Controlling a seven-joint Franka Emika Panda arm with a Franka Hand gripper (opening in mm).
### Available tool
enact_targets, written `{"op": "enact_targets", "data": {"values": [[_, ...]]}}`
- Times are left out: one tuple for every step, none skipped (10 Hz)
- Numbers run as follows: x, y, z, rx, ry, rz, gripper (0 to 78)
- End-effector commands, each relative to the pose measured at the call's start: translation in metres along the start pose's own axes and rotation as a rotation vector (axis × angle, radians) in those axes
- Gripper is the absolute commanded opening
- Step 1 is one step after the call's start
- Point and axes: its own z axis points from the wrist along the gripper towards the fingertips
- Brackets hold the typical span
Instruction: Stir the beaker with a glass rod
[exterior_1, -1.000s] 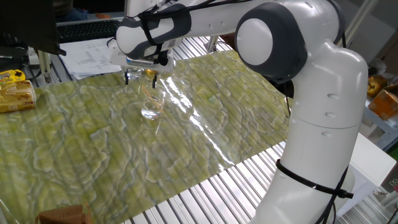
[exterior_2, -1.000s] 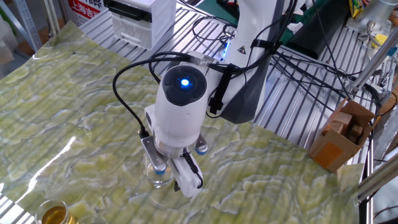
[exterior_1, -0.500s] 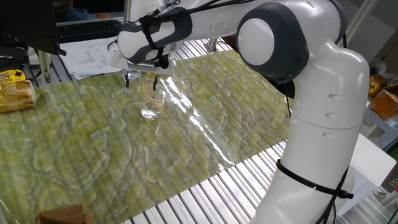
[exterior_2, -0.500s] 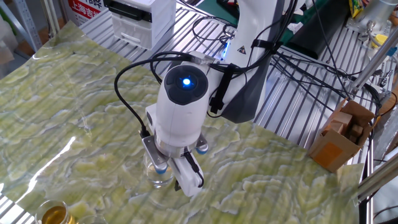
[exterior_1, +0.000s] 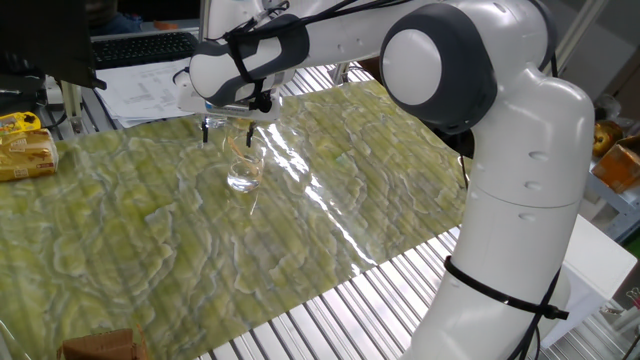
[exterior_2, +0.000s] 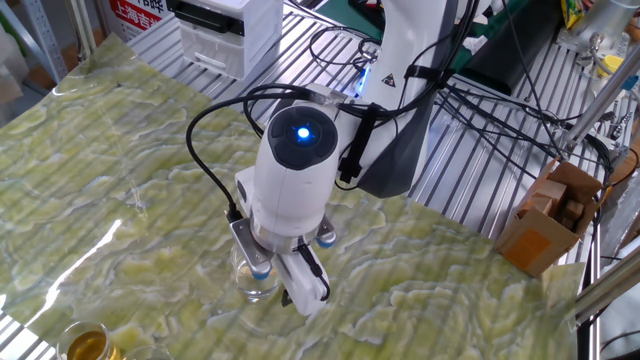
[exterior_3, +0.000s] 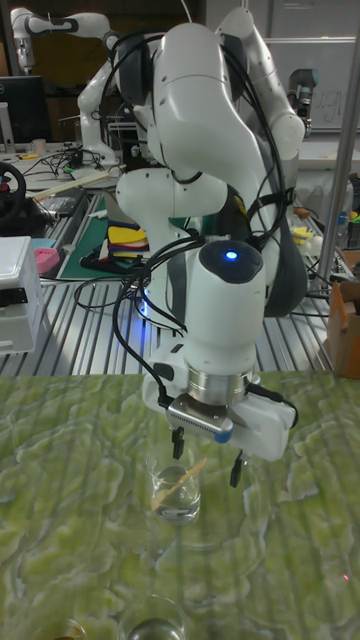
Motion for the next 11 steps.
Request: {"op": "enact_targets", "data": {"values": [[-0.0008, 0.0001, -0.0016, 0.001, -0.002, -0.008, 77.5], [-0.0008, 0.0001, -0.0016, 0.001, -0.002, -0.008, 1.2], [-0.0008, 0.0001, -0.0016, 0.001, -0.002, -0.008, 1.2], [-0.0008, 0.0001, -0.0016, 0.001, -0.002, -0.008, 1.2], [-0.0008, 0.0001, -0.0016, 0.001, -0.002, -0.008, 1.2], [-0.0008, 0.0001, -0.0016, 0.001, -0.002, -0.008, 1.2], [-0.0008, 0.0001, -0.0016, 0.001, -0.002, -0.008, 1.2], [-0.0008, 0.0001, -0.0016, 0.001, -0.002, -0.008, 1.2], [-0.0008, 0.0001, -0.0016, 0.001, -0.002, -0.008, 1.2], [-0.0008, 0.0001, -0.0016, 0.001, -0.002, -0.008, 1.2], [-0.0008, 0.0001, -0.0016, 0.001, -0.002, -0.008, 1.2]]}}
